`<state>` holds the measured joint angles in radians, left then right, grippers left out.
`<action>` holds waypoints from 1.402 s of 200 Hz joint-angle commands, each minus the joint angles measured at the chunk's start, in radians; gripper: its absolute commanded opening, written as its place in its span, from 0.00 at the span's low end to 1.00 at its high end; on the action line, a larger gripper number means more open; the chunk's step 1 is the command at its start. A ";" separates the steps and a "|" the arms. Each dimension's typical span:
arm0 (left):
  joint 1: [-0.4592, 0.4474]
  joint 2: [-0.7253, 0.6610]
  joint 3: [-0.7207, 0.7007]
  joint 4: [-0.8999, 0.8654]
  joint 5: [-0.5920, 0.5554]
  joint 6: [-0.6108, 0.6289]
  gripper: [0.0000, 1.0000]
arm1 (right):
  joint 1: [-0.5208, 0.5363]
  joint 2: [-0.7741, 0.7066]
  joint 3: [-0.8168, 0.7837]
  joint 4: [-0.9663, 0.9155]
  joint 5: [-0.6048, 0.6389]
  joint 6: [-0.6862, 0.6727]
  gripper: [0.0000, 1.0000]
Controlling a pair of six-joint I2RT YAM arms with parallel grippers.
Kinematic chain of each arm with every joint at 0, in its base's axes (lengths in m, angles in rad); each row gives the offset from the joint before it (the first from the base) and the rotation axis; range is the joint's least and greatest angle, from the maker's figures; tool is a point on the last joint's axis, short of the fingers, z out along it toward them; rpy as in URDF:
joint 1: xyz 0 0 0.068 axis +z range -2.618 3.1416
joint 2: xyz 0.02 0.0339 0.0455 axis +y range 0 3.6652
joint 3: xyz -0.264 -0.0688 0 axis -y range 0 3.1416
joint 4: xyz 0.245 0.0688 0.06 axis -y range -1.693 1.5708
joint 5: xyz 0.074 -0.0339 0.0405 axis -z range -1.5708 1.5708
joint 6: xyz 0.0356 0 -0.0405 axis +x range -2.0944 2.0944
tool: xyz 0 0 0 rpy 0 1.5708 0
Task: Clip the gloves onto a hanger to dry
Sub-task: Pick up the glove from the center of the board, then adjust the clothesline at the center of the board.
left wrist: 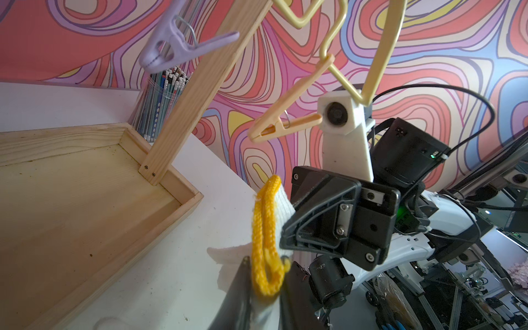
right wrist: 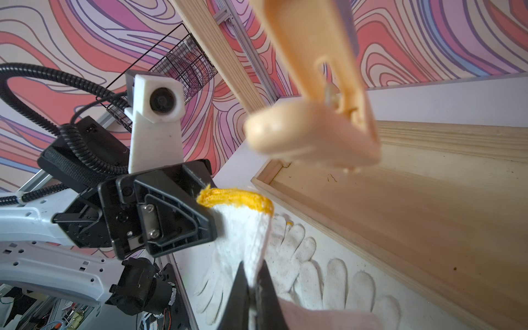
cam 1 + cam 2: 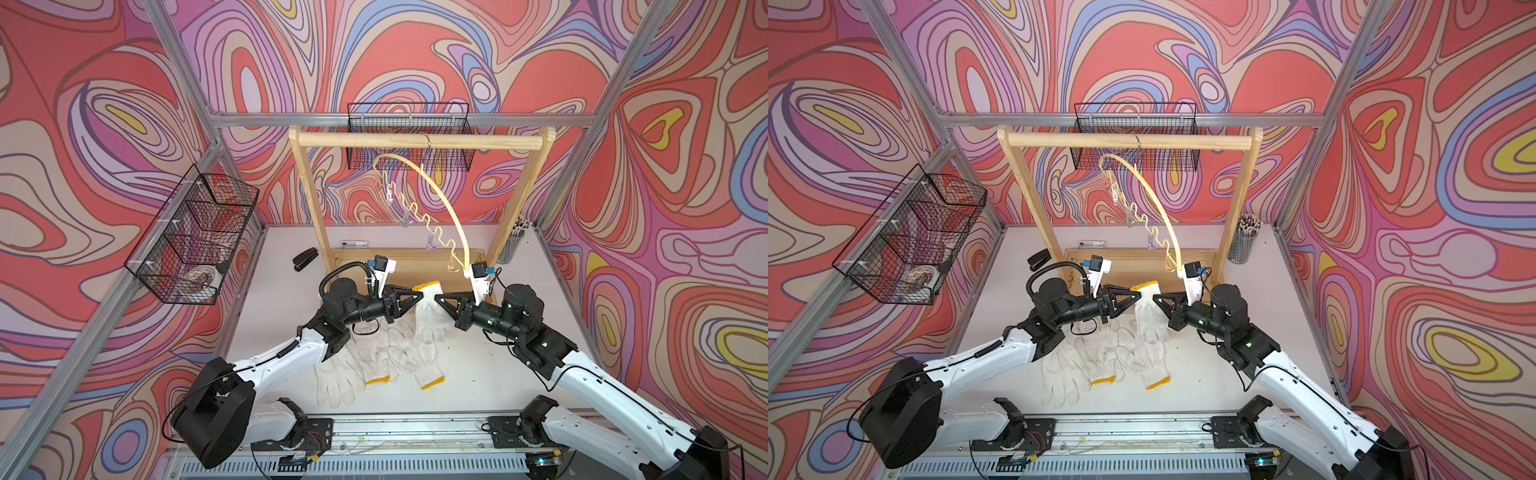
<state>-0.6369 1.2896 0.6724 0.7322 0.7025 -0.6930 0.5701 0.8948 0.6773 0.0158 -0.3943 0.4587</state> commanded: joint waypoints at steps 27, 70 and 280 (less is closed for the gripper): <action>-0.014 0.004 0.019 0.084 -0.002 -0.035 0.20 | 0.002 -0.025 -0.025 0.043 0.018 0.012 0.00; -0.018 0.011 0.030 0.089 -0.001 -0.044 0.10 | 0.002 -0.027 -0.029 0.056 0.015 0.014 0.00; -0.018 -0.193 0.250 -0.791 -0.626 0.742 0.00 | -0.226 0.031 -0.057 -0.078 0.176 -0.060 0.60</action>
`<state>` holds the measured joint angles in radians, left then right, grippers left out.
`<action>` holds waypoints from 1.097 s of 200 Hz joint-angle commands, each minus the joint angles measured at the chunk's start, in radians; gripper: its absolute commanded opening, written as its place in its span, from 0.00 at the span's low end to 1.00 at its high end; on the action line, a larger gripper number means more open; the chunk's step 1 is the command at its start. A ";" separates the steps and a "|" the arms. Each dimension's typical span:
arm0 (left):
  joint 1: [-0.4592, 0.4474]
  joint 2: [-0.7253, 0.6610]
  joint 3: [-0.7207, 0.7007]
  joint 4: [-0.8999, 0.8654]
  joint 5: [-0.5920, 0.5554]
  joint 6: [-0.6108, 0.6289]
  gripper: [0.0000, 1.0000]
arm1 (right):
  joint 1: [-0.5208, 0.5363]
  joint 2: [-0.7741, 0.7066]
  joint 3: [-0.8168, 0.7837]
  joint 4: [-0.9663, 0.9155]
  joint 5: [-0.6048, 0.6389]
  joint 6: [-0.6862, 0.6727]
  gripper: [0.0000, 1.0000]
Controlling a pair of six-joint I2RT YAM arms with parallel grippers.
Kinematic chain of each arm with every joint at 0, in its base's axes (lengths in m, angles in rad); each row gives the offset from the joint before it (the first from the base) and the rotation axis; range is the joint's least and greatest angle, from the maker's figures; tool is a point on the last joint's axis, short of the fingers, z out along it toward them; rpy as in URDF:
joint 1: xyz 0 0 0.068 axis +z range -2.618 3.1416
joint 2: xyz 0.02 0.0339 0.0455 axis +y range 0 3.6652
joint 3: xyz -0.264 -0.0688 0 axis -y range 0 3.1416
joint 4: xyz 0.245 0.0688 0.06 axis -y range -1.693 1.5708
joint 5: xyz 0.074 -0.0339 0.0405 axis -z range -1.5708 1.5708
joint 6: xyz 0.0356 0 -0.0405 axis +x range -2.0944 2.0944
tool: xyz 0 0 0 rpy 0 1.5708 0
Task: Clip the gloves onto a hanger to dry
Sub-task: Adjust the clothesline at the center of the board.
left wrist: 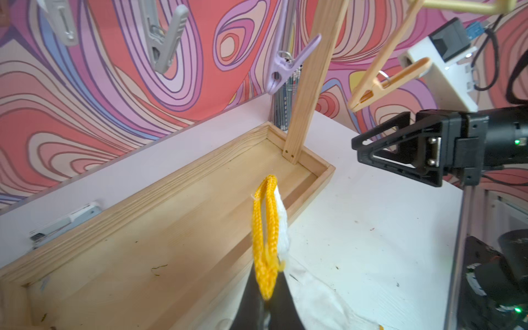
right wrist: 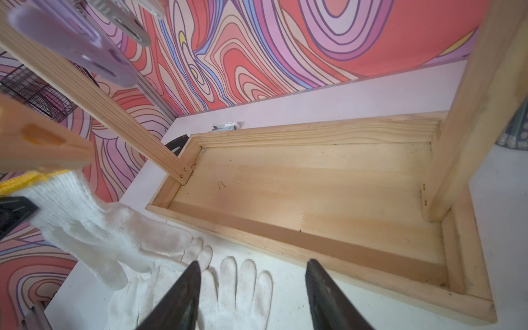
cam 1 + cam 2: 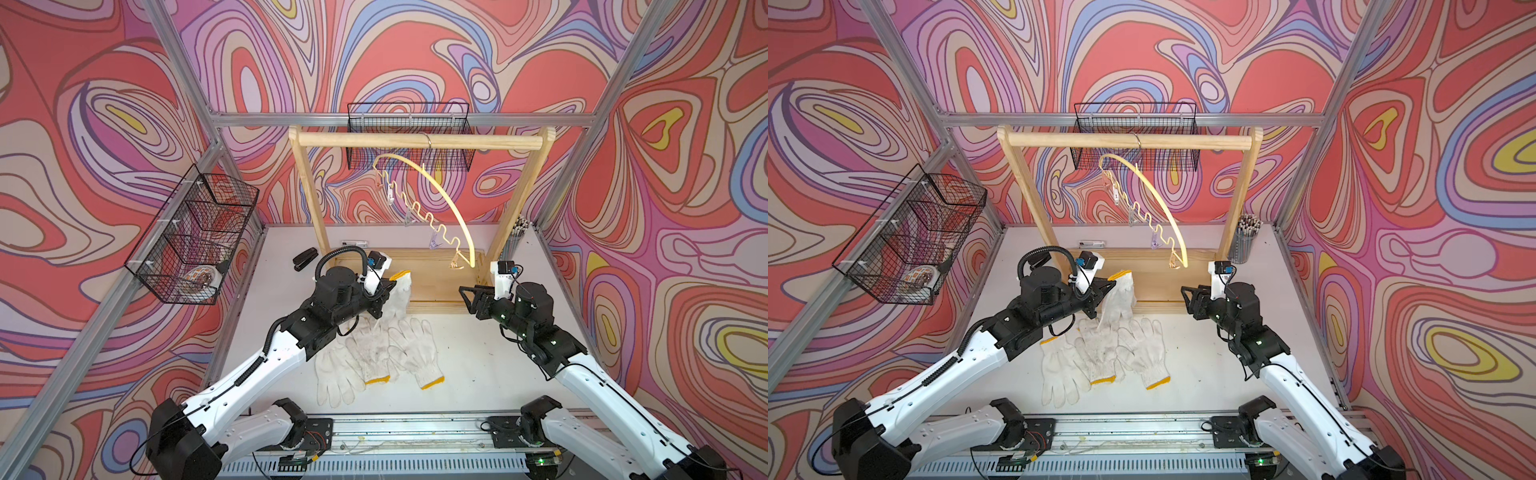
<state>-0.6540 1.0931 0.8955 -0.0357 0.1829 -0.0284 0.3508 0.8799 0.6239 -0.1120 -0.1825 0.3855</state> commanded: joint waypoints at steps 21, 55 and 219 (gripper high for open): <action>-0.001 0.007 0.020 0.010 -0.164 0.088 0.00 | -0.012 0.142 0.060 0.072 -0.032 -0.034 0.59; 0.000 0.028 0.030 0.049 -0.240 0.110 0.00 | -0.095 0.369 0.208 0.140 -0.129 -0.068 0.52; 0.219 0.282 0.248 0.153 -0.207 0.191 0.00 | -0.201 1.217 1.087 0.225 -0.727 -0.126 0.50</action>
<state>-0.4706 1.3315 1.0870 0.0753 -0.0742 0.1295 0.1608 2.0186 1.6066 0.0563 -0.7349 0.2443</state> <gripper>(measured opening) 0.064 0.497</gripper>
